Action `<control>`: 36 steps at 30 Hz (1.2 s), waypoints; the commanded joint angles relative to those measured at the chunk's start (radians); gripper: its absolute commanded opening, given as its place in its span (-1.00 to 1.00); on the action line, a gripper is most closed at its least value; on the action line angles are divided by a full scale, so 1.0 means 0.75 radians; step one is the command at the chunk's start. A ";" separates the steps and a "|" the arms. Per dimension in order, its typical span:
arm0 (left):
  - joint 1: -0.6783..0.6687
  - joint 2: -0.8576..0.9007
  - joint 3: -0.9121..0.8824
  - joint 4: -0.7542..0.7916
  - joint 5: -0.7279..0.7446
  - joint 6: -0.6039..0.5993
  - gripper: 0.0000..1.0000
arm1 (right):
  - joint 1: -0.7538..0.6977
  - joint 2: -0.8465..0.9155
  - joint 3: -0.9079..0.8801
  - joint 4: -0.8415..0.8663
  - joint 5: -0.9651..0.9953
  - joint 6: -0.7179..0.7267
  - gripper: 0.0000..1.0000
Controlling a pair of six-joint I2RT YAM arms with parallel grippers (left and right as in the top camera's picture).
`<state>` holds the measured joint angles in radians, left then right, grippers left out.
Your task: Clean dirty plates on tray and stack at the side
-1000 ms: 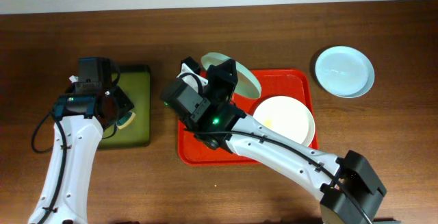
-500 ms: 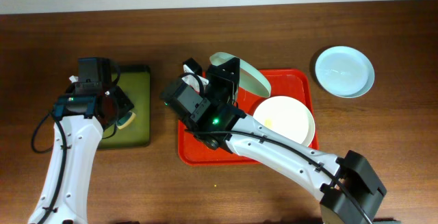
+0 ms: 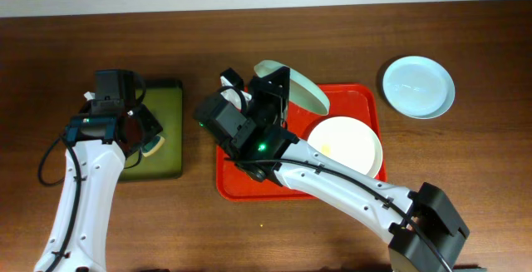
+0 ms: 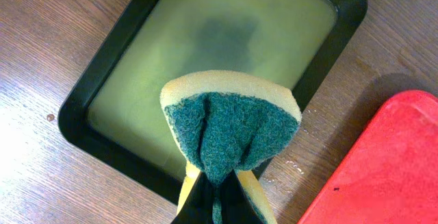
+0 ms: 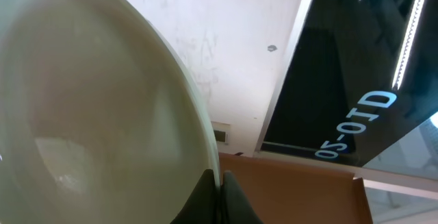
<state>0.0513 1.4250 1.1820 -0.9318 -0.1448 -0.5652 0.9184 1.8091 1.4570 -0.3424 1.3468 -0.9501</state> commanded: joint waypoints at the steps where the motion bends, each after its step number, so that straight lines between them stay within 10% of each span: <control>1: 0.005 -0.013 0.019 0.004 0.013 0.017 -1.00 | 0.010 -0.048 0.033 0.029 0.052 -0.029 -0.92; 11: 0.005 -0.013 0.016 0.003 0.013 0.018 -1.00 | -0.058 -0.063 0.033 -0.313 -0.319 0.918 -0.92; 16: 0.005 -0.013 0.016 0.004 0.013 0.018 -1.00 | -0.266 -0.165 0.084 -0.468 -0.930 1.219 -0.93; 24: 0.005 -0.013 0.016 0.004 0.013 0.018 -1.00 | -0.904 -0.281 0.097 -0.539 -1.921 1.365 -0.92; 36: 0.005 -0.013 0.016 0.004 0.014 0.017 -1.00 | -1.638 -0.023 0.092 -0.478 -2.068 1.597 -0.92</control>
<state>0.0513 1.4250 1.1820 -0.9314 -0.1379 -0.5652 -0.2359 1.7355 1.5188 -0.7280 -0.1635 0.1890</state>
